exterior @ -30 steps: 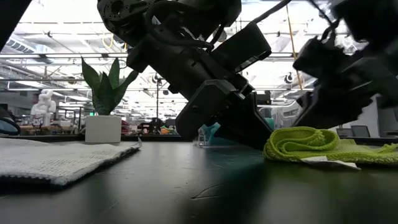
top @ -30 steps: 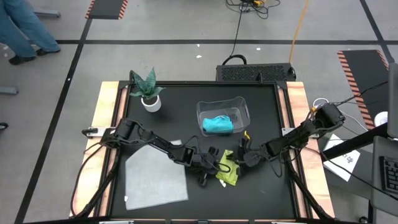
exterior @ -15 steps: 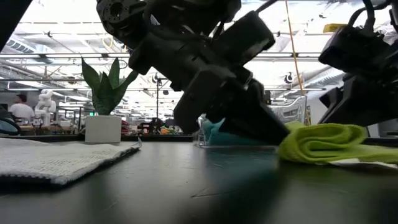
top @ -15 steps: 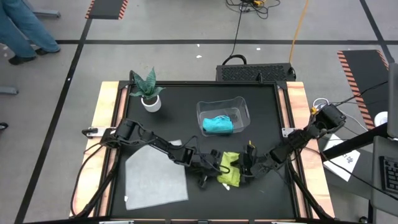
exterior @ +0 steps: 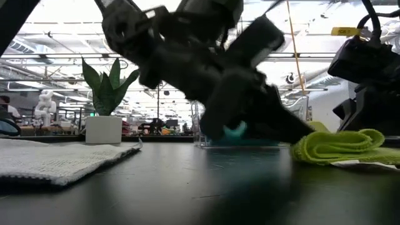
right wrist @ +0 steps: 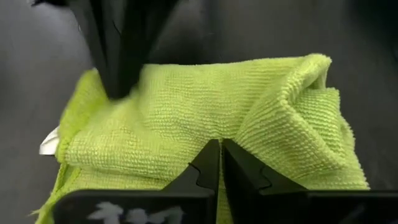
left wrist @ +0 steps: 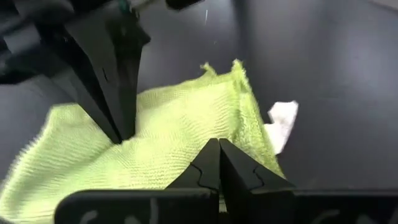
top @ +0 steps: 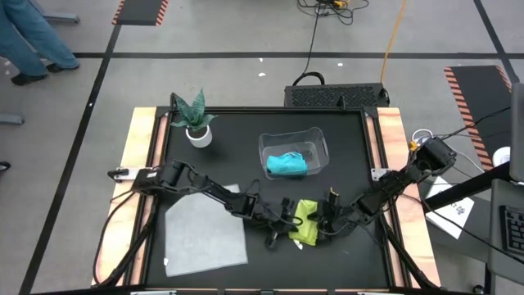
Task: Fold microfiber towels
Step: Fold the green towel
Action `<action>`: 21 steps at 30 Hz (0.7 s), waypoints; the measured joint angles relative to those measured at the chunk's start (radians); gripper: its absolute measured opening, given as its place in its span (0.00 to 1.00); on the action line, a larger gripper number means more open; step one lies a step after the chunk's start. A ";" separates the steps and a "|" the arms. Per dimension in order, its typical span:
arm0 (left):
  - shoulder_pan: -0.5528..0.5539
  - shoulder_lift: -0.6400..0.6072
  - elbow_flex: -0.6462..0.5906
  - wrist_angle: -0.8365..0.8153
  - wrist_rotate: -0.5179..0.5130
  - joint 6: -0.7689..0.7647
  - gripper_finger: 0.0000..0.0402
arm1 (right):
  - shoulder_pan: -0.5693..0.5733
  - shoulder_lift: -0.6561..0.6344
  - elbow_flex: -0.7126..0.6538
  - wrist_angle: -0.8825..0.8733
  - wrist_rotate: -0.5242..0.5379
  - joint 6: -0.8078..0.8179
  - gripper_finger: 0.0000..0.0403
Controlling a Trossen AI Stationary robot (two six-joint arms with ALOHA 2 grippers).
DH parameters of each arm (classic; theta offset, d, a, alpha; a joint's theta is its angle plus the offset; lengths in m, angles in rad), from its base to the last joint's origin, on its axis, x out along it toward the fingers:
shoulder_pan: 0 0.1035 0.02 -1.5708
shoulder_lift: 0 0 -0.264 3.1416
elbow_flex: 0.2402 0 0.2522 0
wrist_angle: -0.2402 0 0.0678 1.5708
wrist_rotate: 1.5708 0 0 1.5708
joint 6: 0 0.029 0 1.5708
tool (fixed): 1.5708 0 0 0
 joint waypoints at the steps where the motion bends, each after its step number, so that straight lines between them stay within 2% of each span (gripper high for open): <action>1: 0.002 0.017 0.006 0.013 0.005 -0.004 0.02 | 0.002 0.000 -0.005 0.002 -0.002 0.012 0.03; 6: 0.006 0.084 0.050 0.067 0.042 -0.032 0.01 | 0.015 0.000 -0.008 0.008 -0.012 0.028 0.03; 10: 0.004 0.100 0.078 0.058 0.042 -0.031 0.03 | 0.025 0.001 -0.010 0.040 -0.016 -0.019 0.03; 17: 0.005 0.100 0.114 -0.019 0.073 -0.034 0.01 | 0.045 0.003 -0.012 0.135 0.042 -0.157 0.03; 21: 0.003 0.099 0.120 -0.039 0.072 -0.056 0.02 | 0.046 0.003 -0.011 0.165 0.054 -0.175 0.03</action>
